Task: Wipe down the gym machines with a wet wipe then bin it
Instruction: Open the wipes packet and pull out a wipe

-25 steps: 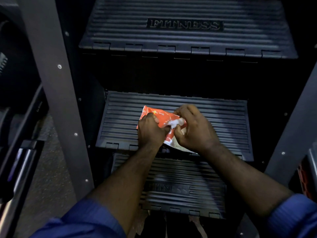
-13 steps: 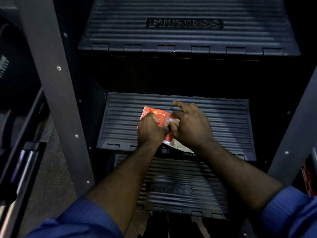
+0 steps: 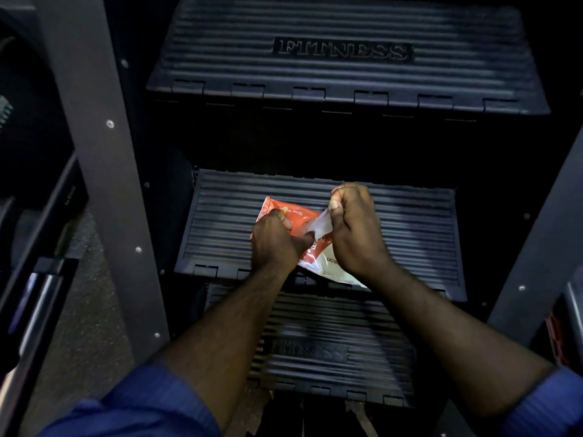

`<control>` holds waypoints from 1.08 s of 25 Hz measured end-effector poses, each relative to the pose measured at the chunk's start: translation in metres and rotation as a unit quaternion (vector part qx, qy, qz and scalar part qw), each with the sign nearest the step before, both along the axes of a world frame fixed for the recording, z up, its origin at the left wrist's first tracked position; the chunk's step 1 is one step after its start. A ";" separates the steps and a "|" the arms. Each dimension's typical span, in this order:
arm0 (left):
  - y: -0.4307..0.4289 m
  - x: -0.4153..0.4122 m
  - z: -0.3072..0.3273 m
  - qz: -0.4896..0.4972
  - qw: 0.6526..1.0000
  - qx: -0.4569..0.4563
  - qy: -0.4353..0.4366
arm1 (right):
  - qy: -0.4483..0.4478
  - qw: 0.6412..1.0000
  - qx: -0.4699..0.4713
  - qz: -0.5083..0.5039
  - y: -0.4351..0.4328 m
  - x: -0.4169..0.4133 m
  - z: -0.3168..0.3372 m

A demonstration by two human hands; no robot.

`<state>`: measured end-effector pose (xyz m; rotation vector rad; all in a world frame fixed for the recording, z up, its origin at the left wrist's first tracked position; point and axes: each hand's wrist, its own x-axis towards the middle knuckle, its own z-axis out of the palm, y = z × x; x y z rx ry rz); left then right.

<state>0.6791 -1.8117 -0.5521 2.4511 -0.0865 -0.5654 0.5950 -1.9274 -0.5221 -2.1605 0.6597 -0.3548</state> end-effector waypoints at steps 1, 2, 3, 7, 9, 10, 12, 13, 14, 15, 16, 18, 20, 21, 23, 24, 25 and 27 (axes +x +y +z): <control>0.000 0.001 0.001 -0.002 1.000 0.004 0.002 | -0.012 0.999 0.030 -0.010 0.002 -0.002 0.001; 0.000 0.001 0.001 -0.006 1.000 0.005 0.006 | -0.018 0.998 0.060 -0.022 0.003 -0.006 0.002; -0.001 0.001 0.001 -0.010 1.000 0.006 0.008 | -0.023 0.996 0.085 -0.033 0.003 -0.009 0.003; 0.000 0.001 0.001 -0.008 1.000 0.002 0.005 | -0.058 0.990 0.113 -0.061 0.007 -0.016 0.009; 0.000 0.002 0.000 -0.010 1.000 0.000 0.000 | -0.071 0.989 0.104 -0.075 0.010 -0.014 0.015; 0.000 0.002 0.000 -0.010 1.000 -0.003 -0.002 | -0.079 0.989 0.097 -0.083 0.011 -0.013 0.019; 0.000 0.002 0.000 -0.013 1.000 -0.004 -0.004 | -0.097 0.986 0.091 -0.104 0.013 -0.013 0.025; 0.001 0.002 0.001 -0.015 1.000 -0.004 -0.005 | -0.105 0.984 0.090 -0.114 0.014 -0.013 0.029; 0.001 0.002 0.001 -0.017 1.000 -0.006 -0.005 | -0.115 0.982 0.089 -0.118 0.015 -0.014 0.033; 0.002 0.001 0.002 -0.021 1.000 -0.009 -0.007 | -0.126 0.981 0.090 -0.118 0.016 -0.014 0.038; 0.002 0.000 0.003 -0.025 1.000 -0.013 -0.011 | -0.139 0.979 0.094 -0.113 0.016 -0.013 0.043; 0.003 -0.001 0.003 -0.031 0.999 -0.016 -0.018 | -0.153 0.978 0.094 -0.102 0.017 -0.014 0.052; 0.003 -0.001 0.002 -0.034 0.999 -0.018 -0.024 | -0.176 0.976 0.079 -0.097 0.021 -0.017 0.060; 0.004 -0.001 0.002 -0.036 0.999 -0.018 -0.027 | -0.204 0.972 0.076 -0.093 0.025 -0.021 0.063; 0.004 -0.002 0.000 -0.039 0.999 -0.016 -0.032 | -0.270 0.957 0.071 -0.076 0.038 -0.032 0.068; 0.004 -0.002 -0.001 -0.040 0.998 -0.012 -0.037 | -0.291 0.952 0.067 -0.065 0.045 -0.037 0.069; 0.005 -0.002 -0.002 -0.043 0.998 -0.009 -0.041 | -0.304 0.949 0.067 -0.059 0.051 -0.042 0.070; 0.004 -0.002 -0.002 -0.050 0.998 -0.012 -0.045 | -0.318 0.944 0.065 -0.066 0.052 -0.046 0.068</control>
